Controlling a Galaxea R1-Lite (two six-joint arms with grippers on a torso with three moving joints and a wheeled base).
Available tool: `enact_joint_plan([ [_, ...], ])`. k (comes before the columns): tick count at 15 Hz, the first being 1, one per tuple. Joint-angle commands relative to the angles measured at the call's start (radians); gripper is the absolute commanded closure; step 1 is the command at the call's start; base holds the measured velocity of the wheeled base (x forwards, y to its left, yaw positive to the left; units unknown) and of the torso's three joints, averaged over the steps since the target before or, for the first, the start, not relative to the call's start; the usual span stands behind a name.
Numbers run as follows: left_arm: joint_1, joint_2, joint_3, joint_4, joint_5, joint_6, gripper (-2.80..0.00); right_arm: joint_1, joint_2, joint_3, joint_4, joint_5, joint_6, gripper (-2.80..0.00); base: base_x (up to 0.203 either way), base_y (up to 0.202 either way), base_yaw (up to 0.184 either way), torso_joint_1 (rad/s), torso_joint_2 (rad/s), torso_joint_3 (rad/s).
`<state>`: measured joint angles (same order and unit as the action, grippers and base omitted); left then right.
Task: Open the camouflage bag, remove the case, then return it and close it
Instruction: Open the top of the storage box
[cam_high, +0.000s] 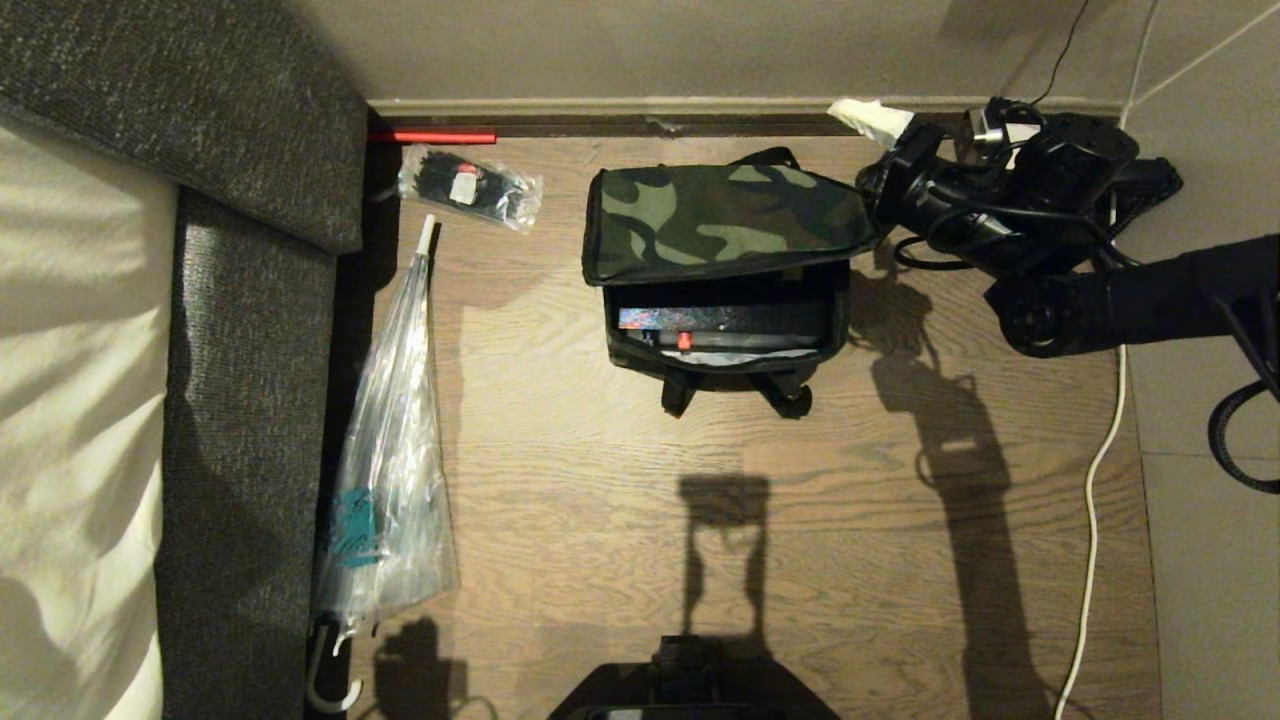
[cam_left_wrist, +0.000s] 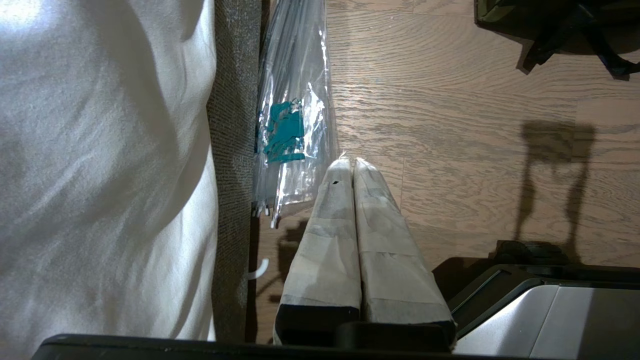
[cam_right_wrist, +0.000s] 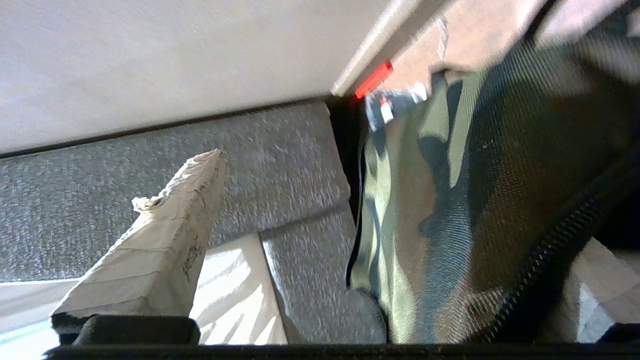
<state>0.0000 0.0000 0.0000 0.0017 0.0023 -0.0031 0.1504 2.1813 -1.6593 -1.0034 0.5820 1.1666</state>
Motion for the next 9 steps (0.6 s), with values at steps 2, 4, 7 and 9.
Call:
enact_joint_plan([
  [2,0.000,-0.001,0.002,0.000,0.001,0.000,0.00,-0.012,0.002,-0.054,-0.012,0.005,0.005,-2.80,0.000,0.000,0.000,0.000,0.00,0.000],
  [4,0.000,0.000,0.002,0.000,0.001,0.000,0.00,-0.017,-0.002,-0.074,-0.010,0.008,0.005,-2.80,0.000,0.000,0.000,0.000,0.00,0.000],
  [7,0.000,0.000,0.002,0.000,0.001,0.000,0.00,-0.017,-0.015,-0.078,-0.016,0.010,0.005,-2.80,0.000,0.000,0.000,0.000,0.00,0.000],
  [9,0.000,0.000,0.002,0.000,0.001,0.000,0.00,-0.021,-0.025,-0.066,-0.012,0.010,0.005,-2.80,0.000,0.000,0.000,0.000,0.00,0.000],
])
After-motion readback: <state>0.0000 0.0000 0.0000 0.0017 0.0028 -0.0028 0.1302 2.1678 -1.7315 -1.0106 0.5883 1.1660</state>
